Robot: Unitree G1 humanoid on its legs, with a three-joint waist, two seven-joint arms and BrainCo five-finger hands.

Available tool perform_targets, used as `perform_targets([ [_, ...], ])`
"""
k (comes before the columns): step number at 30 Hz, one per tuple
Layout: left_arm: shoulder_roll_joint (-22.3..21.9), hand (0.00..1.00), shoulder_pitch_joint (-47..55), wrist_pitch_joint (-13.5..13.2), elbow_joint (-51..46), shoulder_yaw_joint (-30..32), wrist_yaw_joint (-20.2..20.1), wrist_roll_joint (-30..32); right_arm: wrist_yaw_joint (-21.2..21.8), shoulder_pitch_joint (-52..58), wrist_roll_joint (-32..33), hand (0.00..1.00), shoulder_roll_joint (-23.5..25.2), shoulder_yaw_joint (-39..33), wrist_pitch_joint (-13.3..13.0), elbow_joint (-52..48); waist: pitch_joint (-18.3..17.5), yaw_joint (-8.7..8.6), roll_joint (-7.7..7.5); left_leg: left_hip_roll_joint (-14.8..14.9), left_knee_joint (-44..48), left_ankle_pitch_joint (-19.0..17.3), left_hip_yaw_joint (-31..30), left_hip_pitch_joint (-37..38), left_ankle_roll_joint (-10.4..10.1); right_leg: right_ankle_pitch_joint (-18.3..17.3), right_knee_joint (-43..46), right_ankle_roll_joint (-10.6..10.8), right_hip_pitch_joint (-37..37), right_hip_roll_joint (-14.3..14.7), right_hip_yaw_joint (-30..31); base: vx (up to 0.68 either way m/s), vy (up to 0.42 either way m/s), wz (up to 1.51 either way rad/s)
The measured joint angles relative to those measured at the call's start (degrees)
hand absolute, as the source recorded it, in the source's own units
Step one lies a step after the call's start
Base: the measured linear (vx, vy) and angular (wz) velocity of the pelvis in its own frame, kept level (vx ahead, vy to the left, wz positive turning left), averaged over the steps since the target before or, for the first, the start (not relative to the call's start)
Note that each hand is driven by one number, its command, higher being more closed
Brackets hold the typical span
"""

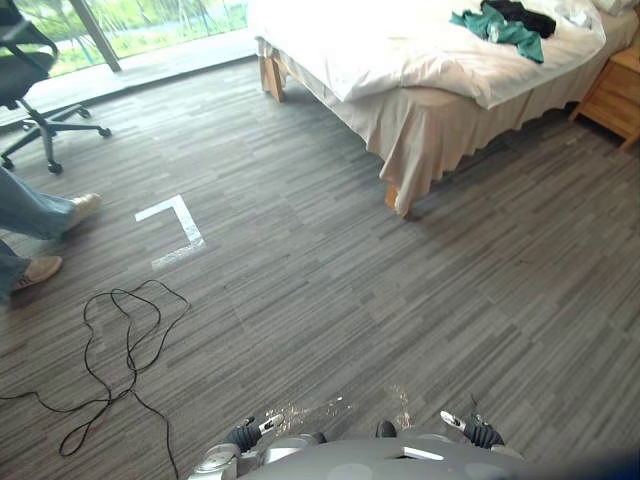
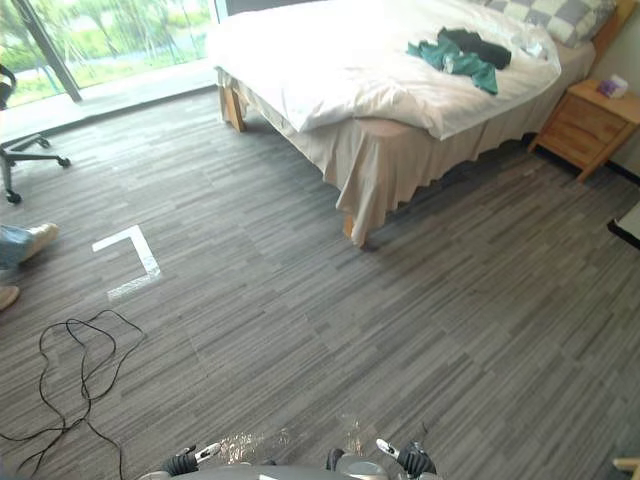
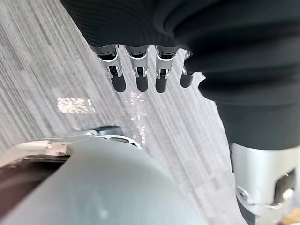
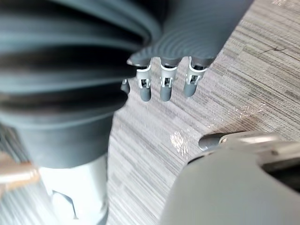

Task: Tidy the bed and pick cloth on bed and put in laundry

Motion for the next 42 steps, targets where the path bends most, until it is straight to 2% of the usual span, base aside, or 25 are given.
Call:
perform_targets([
  [4, 1.04, 0.0, -1.18, 0.27, 0.01, -0.35, 0.03, 0.28, -1.02, -0.23, 2.08, 0.0, 0.87, -1.54, 0.03, -0.69, 2.66, -0.04, -0.62, 1.53, 5.77, -3.63, 4.15, -0.08, 0.43, -4.43, 17.65, 1.24, -8.66, -4.34, -7.81, -0.04, -0.024, -0.53],
  [8, 1.25, 0.0, -2.88, 0.59, 0.03, -1.46, -0.02, 0.33, -1.07, -1.14, 4.4, 0.0, 0.97, -2.85, -0.05, -0.34, 4.63, -0.51, 0.71, 7.34, 10.98, -7.41, 6.12, -1.33, -2.57, -4.49, 13.22, 1.32, -12.63, -5.28, -9.8, 0.08, -0.148, -0.5],
  [10, 0.94, 0.0, -3.99, 0.6, 0.15, -2.23, -0.01, 0.3, -1.24, -1.78, 5.41, 0.0, 0.65, -3.75, 0.05, -0.96, 6.24, -1.09, 2.34, 12.22, 11.31, -8.86, 7.69, -1.06, -5.52, 0.97, 8.16, 1.66, -18.14, -5.43, -7.94, 0.21, -0.3, -0.43],
  [13, 1.56, 0.0, -4.14, 0.52, 1.41, -1.41, 0.05, 0.39, -1.27, 0.11, 5.22, 0.0, 1.25, -3.84, 0.14, -1.1, 7.62, -1.64, 1.19, 15.03, 10.9, -10.25, 10.27, 3.59, -10.16, 8.88, 4.46, 3.58, -20.92, -9.42, -7.77, 0.39, -0.417, -0.36],
  [14, 1.06, 0.0, -4.2, 0.52, 1.82, -1.03, 0.1, 0.5, -1.26, 0.38, 5.14, 0.0, 0.94, -3.83, 0.31, -0.94, 7.89, -1.8, 1.73, 16.14, 10.91, -11.02, 10.75, 5.13, -9.94, 10.15, 8.99, 2.52, -22.17, -9.35, -8.15, 0.52, -0.514, -0.12],
  [15, 0.6, 0.0, -3.69, 0.51, 2.3, -1.11, 0.04, 1.52, -1.12, 0.76, 4.7, 0.0, 1.02, -3.88, 0.42, -0.82, 7.15, -3.15, 2.8, 17.98, 11.07, -11.33, 10.75, 6.42, -7.13, 4.25, 18.65, -0.39, -24.99, -8.64, -8.52, 0.59, -0.516, -0.2],
  [16, 0.52, 0.0, -3.72, 0.19, 2.15, -1.0, -0.03, 1.7, -1.11, 0.35, 3.65, 0.0, 0.35, -4.21, 0.54, -0.18, 7.11, -3.15, 3.0, 19.16, 13.97, -7.05, 10.36, 6.73, -5.84, -1.23, 24.39, -2.03, -26.42, -8.17, -8.21, 0.51, -0.437, -0.19],
  [18, -0.52, 0.0, -3.78, -0.14, 2.17, 0.61, 0.18, 1.56, -1.08, 0.21, 2.74, 0.0, 0.0, -4.76, 0.61, 0.3, 6.59, -3.65, 4.09, 22.48, 22.22, -0.19, 9.16, 4.84, -3.93, -5.91, 26.11, -4.91, -24.61, -5.85, -8.64, 0.57, -0.499, -0.4],
  [19, -1.07, 0.0, -3.7, -1.54, 2.12, 2.07, 0.0, 1.39, -0.93, -0.19, 2.74, 0.0, -0.38, -4.8, -0.19, 0.87, 6.6, -3.98, 4.52, 23.83, 33.03, 0.52, 5.6, 1.17, -5.14, -7.34, 24.13, -5.98, -21.65, -3.26, -8.35, 0.61, -0.471, -0.34],
  [21, -2.56, 0.0, -3.65, -3.43, 1.65, 3.66, -0.47, 1.27, -0.39, -0.71, 2.25, 0.0, -1.2, -4.62, -1.16, 1.65, 6.55, -4.46, 5.85, 22.0, 46.85, -3.1, -1.83, -4.49, -6.82, -6.93, 17.84, -8.06, -15.15, 0.72, -8.12, 0.54, -0.315, -0.39],
  [23, -2.95, 0.0, -3.21, -4.46, -0.4, 5.63, -0.87, -0.7, 0.42, -2.2, 0.05, 0.0, -1.61, -3.73, -2.22, 3.28, 6.61, -2.8, 5.51, 15.29, 57.92, -7.72, -6.72, -11.5, -6.75, -6.17, 9.11, -10.17, -6.39, 4.79, -5.22, 0.63, -0.272, -0.81],
  [25, -3.14, 0.0, -3.19, -5.18, -2.2, 6.6, -1.74, -2.33, 1.66, -3.0, -1.94, 0.0, -2.33, -3.4, -2.84, 3.57, 7.18, -1.19, 4.56, 9.66, 57.66, -10.53, -5.15, -18.04, -4.42, -5.53, 4.14, -10.28, 0.47, 5.76, -3.16, 0.56, -0.168, -0.85],
  [26, -3.23, 0.0, -3.16, -6.18, -3.06, 7.48, -2.64, -2.91, 2.48, -3.83, -3.08, 0.0, -2.15, -3.64, -2.89, 3.66, 7.76, 0.33, 3.53, 6.05, 50.05, -11.26, -1.46, -22.95, -3.74, -5.66, 1.06, -9.45, 5.09, 5.46, -1.36, 0.58, -0.142, -0.73],
  [27, -3.35, 0.0, -3.23, -6.44, -3.1, 7.74, -2.9, -3.01, 2.59, -4.05, -3.57, 0.0, -2.15, -3.65, -2.88, 3.5, 7.89, 0.48, 3.31, 5.15, 45.92, -10.97, 0.48, -24.54, -3.3, -5.96, 0.11, -8.69, 6.63, 5.29, -0.95, 0.71, -0.152, -0.75],
  [29, -3.7, 0.0, -3.16, -6.66, -2.67, 7.86, -2.86, -3.08, 3.24, -3.65, -3.83, 0.0, -2.59, -3.62, -2.7, 1.97, 7.67, 0.45, 3.93, 2.79, 27.36, -4.09, 10.07, -27.45, 0.48, -7.24, -4.12, -6.41, 12.89, 5.65, -0.52, 0.6, -0.067, -0.41],
  [30, -4.11, 0.0, -2.63, -6.45, -2.36, 7.71, -2.84, -3.11, 3.45, -2.59, -3.83, 0.0, -2.75, -3.61, -2.72, 1.13, 7.13, 0.36, 4.84, 2.29, 19.12, 1.01, 14.35, -27.61, 2.4, -7.57, -6.19, -5.81, 16.21, 6.65, -0.51, 0.63, 0.017, -0.26],
  [31, -4.99, 0.0, -1.6, -6.19, -2.37, 7.66, -2.76, -3.17, 3.61, -0.77, -3.81, 0.0, -2.79, -3.65, -2.75, -0.33, 5.89, 0.41, 6.63, 2.49, 13.56, 7.43, 19.46, -28.13, 6.37, -8.35, -7.79, -4.48, 19.6, 8.8, -0.57, 0.54, 0.054, -0.21],
  [32, -5.32, 0.0, -1.0, -6.08, -2.38, 7.64, -2.75, -3.2, 3.58, 0.23, -3.81, 0.0, -3.14, -3.63, -2.82, -1.13, 5.05, 0.49, 7.69, 2.65, 12.3, 10.7, 21.75, -28.26, 8.44, -9.04, -7.88, -3.45, 20.89, 10.05, -0.61, 0.72, 0.1, 0.01],
  [33, -4.45, 0.0, -0.77, -5.7, -2.02, 8.01, -3.02, -3.82, 3.41, 0.04, -3.82, 0.0, -2.15, -3.63, -2.95, -0.73, 3.65, 0.35, 6.29, 0.79, 11.98, 9.5, 23.43, -27.15, 18.53, -10.42, -7.03, -2.05, 22.76, 9.7, -1.5, 0.73, 0.061, 0.53],
  [34, -3.02, 0.0, -1.13, -5.21, -1.95, 7.69, -2.77, -4.92, 3.59, 0.53, -3.85, 0.0, -1.26, -3.31, -3.12, -0.75, 1.71, 0.14, 3.49, -1.77, 10.74, 6.27, 24.23, -26.99, 18.8, -9.83, -3.48, -1.05, 20.88, 7.24, -4.13, 0.71, 0.047, 0.72],
  [36, -2.36, 0.0, -1.64, -4.7, -2.48, 8.02, -2.48, -5.71, 3.54, -0.31, -3.85, 0.0, -0.46, -3.62, -3.14, -0.28, 0.33, 1.38, 0.24, -4.82, 12.32, 3.72, 23.53, -26.19, 18.66, -9.3, 8.69, -0.13, 16.52, 3.9, -7.01, 0.65, 0.061, 0.79],
  [37, -1.97, 0.0, -2.02, -3.49, -2.39, 7.99, -2.32, -5.43, 3.53, -1.41, -3.85, 0.0, -0.34, -3.69, -3.07, 0.89, 0.05, 1.47, -0.41, -5.64, 15.57, 0.19, 20.26, -25.47, 18.57, -5.47, 21.81, 3.78, 12.22, 1.52, -8.63, 0.77, 0.107, 0.87],
  [38, -1.97, 0.0, -2.35, -3.19, -2.18, 7.86, -2.16, -5.23, 3.53, -2.21, -3.84, 0.0, -0.6, -3.76, -3.08, 1.5, 0.06, 1.1, -0.36, -6.04, 16.81, -1.19, 18.27, -24.7, 17.98, -4.72, 29.93, 3.67, 9.44, -0.56, -8.45, 0.64, 0.088, 1.14],
  [40, -2.75, 0.0, -2.59, -2.68, -0.92, 6.62, -0.96, -4.74, 3.55, -3.55, -3.84, 0.0, -0.82, -3.54, -3.34, 1.74, -0.37, 0.22, 0.96, -8.25, 16.22, -4.11, 11.57, -17.11, 16.48, -8.24, 50.0, 1.68, 1.19, -7.77, -10.88, 0.64, 0.082, 1.41],
  [42, -3.41, 0.0, -2.59, -3.22, -0.18, 4.42, -0.54, -4.76, 3.59, -3.26, -3.57, 0.0, -0.75, -3.41, -4.21, 0.83, -0.71, -0.63, 2.99, -8.31, 12.95, -4.3, 5.07, -10.94, 15.36, -9.88, 48.75, 1.28, -4.15, -9.8, -10.42, 0.64, 0.01, 1.7],
])
